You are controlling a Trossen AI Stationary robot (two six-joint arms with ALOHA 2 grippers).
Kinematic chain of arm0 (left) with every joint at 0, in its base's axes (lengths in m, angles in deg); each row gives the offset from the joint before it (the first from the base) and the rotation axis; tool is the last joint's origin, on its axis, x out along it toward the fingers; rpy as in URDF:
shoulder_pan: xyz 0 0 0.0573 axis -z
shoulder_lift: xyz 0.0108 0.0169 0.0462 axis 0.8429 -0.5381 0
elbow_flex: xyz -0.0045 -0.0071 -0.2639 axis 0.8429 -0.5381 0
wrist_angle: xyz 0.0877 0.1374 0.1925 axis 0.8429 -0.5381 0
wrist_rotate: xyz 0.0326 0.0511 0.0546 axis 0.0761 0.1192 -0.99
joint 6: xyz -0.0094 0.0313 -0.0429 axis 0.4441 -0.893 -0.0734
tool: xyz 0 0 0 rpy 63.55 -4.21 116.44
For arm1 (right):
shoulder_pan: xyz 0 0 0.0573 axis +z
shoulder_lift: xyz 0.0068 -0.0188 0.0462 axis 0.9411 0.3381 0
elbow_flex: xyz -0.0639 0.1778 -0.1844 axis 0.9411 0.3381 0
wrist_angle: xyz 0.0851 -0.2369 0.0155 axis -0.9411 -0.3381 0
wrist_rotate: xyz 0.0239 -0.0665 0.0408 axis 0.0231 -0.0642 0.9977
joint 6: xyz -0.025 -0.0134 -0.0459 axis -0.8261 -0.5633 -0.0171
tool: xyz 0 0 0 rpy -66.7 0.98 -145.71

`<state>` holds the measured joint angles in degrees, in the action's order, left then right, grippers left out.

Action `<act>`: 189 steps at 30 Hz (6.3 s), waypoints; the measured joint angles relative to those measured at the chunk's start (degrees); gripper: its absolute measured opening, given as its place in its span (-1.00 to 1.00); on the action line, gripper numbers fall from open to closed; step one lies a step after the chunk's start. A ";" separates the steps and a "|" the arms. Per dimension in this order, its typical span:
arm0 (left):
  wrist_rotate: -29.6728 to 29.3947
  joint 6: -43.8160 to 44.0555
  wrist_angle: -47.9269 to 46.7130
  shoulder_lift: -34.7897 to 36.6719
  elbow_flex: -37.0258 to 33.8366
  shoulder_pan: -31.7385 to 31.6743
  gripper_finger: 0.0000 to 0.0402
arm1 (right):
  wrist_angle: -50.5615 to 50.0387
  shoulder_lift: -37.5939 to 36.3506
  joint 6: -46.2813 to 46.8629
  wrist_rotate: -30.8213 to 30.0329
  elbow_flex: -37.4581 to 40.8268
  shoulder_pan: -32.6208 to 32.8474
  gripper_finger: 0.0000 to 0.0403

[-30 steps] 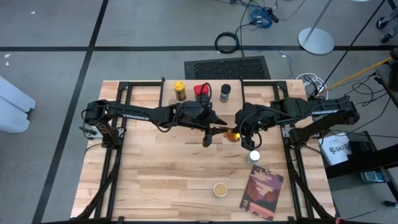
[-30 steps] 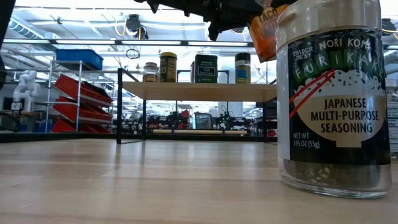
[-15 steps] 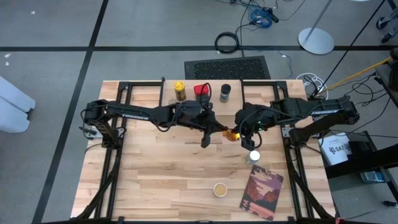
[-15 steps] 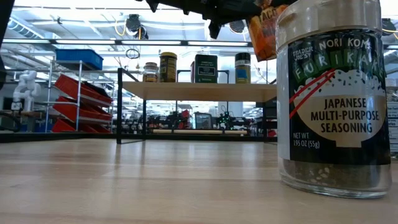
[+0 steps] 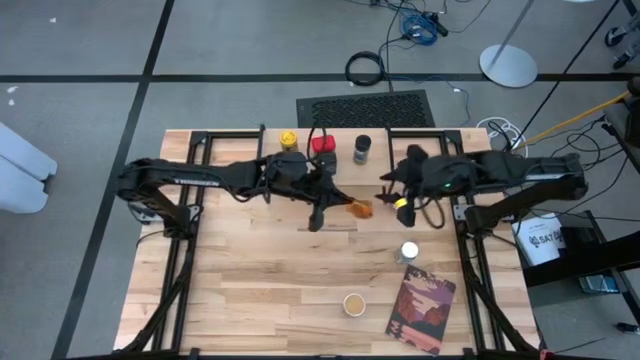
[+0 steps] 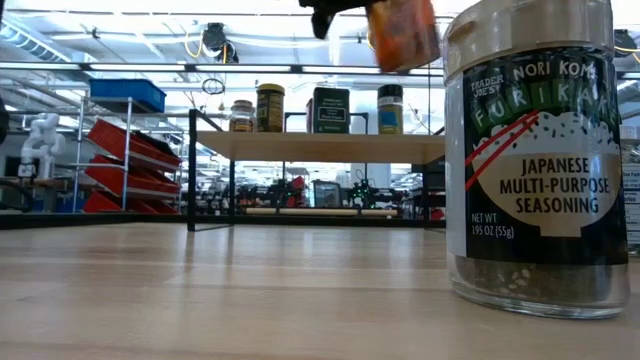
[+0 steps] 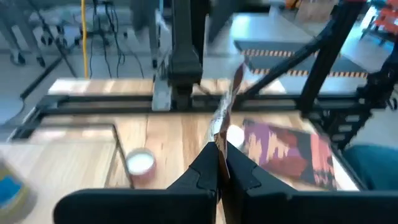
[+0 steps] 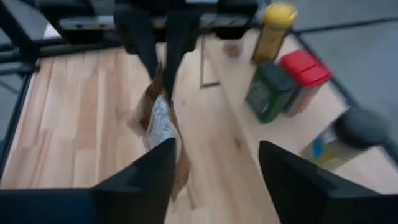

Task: Shelf spices
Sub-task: Put the orange seasoning packet on the shelf

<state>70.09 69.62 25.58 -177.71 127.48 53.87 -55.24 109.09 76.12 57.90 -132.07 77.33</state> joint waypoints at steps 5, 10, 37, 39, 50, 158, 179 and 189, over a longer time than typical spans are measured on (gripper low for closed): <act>-0.14 -0.76 -5.25 3.14 -0.04 -0.65 -0.98 | 1.33 -3.88 -1.93 -3.14 0.00 0.00 0.29; -1.32 -1.04 -8.92 6.41 -0.04 -1.79 -0.98 | 0.91 -5.72 -1.93 -3.95 0.00 0.00 0.36; -9.33 -2.62 -24.31 26.28 -0.04 -22.78 -0.98 | -3.50 -2.57 3.25 -3.38 0.09 5.33 0.36; -8.31 -2.95 -24.37 26.41 -0.04 -25.14 -0.98 | -3.51 -2.37 3.25 -3.36 0.09 5.42 0.36; -3.55 -5.92 -30.20 24.65 -0.09 -37.34 -0.98 | -1.66 -2.01 4.20 -3.34 4.64 5.41 0.36; 6.05 -9.56 -39.19 10.56 -0.66 -42.79 -0.93 | 0.87 -2.08 3.05 -3.10 6.23 5.42 0.36; 8.31 -10.40 -39.51 10.58 -0.72 -42.79 -0.59 | 0.89 -2.08 3.03 -3.12 6.23 5.42 0.36; 8.64 -11.43 -39.47 10.83 -0.72 -42.79 -0.30 | 0.87 -2.08 3.01 -3.12 6.23 5.41 0.36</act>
<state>78.74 58.18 -13.89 -166.88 126.76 11.07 -54.37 107.02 79.12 54.77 -125.84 82.74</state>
